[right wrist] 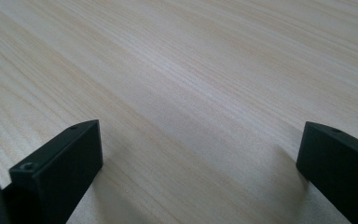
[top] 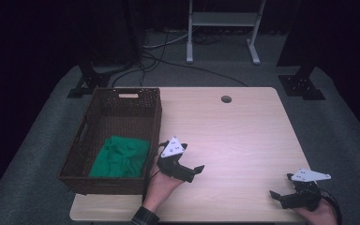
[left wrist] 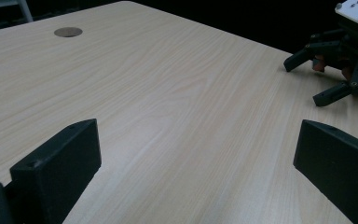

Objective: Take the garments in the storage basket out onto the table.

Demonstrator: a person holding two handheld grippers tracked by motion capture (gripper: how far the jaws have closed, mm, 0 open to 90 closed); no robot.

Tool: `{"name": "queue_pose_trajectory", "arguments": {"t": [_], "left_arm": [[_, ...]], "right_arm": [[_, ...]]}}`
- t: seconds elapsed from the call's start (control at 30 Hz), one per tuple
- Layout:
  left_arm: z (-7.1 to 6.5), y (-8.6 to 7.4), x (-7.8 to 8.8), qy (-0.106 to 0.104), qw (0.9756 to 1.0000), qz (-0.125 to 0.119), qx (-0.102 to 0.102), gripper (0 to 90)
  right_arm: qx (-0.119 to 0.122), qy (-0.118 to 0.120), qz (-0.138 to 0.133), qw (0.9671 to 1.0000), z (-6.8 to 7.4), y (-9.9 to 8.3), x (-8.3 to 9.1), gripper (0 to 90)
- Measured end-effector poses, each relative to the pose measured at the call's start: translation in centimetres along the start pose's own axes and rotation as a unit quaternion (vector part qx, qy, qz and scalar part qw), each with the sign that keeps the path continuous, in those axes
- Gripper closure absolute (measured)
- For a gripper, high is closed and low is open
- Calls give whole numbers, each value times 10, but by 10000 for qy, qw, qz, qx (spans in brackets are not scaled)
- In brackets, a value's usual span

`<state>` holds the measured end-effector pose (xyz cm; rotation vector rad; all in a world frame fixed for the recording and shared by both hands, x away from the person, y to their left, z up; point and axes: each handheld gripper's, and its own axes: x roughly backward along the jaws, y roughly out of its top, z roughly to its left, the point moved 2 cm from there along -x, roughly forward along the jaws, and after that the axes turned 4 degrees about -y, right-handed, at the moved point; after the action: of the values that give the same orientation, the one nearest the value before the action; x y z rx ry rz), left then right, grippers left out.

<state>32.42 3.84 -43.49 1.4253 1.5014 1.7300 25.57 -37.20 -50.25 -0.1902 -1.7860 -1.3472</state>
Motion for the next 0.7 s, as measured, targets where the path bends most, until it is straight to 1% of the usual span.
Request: {"name": "queue_pose_trajectory", "arguments": {"t": [0.23, 0.7], "left_arm": [[0, 2, 1, 8, 10000, -44, 14, 0], [-1, 4, 2, 8, 10000, -40, 6, 0]], "right_arm": [[0, 0, 1, 10000, 0, 0, 0, 0], [-1, 0, 0, 10000, 0, 0, 0, 0]]}}
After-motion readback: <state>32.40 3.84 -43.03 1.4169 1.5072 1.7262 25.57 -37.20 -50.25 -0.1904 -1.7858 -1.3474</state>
